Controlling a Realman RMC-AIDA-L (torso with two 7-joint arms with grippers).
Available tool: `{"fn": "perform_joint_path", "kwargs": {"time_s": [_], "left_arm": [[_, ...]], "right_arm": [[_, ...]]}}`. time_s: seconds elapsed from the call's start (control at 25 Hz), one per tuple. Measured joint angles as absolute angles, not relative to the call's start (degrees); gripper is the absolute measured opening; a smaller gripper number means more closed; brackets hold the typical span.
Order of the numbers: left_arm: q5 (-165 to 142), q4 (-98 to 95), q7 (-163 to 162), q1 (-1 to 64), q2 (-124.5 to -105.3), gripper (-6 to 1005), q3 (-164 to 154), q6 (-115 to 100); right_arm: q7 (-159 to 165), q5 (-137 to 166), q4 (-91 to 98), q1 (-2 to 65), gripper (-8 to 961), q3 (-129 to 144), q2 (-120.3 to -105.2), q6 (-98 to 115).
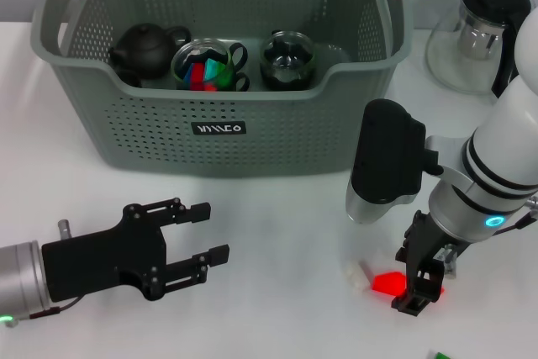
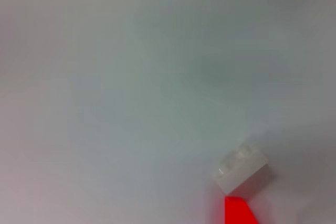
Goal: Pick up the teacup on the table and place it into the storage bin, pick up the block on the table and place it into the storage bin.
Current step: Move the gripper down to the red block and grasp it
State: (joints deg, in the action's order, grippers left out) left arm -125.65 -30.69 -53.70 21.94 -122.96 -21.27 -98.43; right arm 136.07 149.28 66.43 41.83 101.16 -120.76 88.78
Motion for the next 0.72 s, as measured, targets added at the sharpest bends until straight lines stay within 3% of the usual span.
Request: {"fn": "perform_joint_path", "kwargs": {"time_s": [0.72], "left_arm": [[-125.78,-30.67,-53.70,21.71,-122.97,629,-21.27,-98.03]], "right_arm": [[135.58,149.06,66.32,42.13,704,103.47,-120.85,86.84]]}}
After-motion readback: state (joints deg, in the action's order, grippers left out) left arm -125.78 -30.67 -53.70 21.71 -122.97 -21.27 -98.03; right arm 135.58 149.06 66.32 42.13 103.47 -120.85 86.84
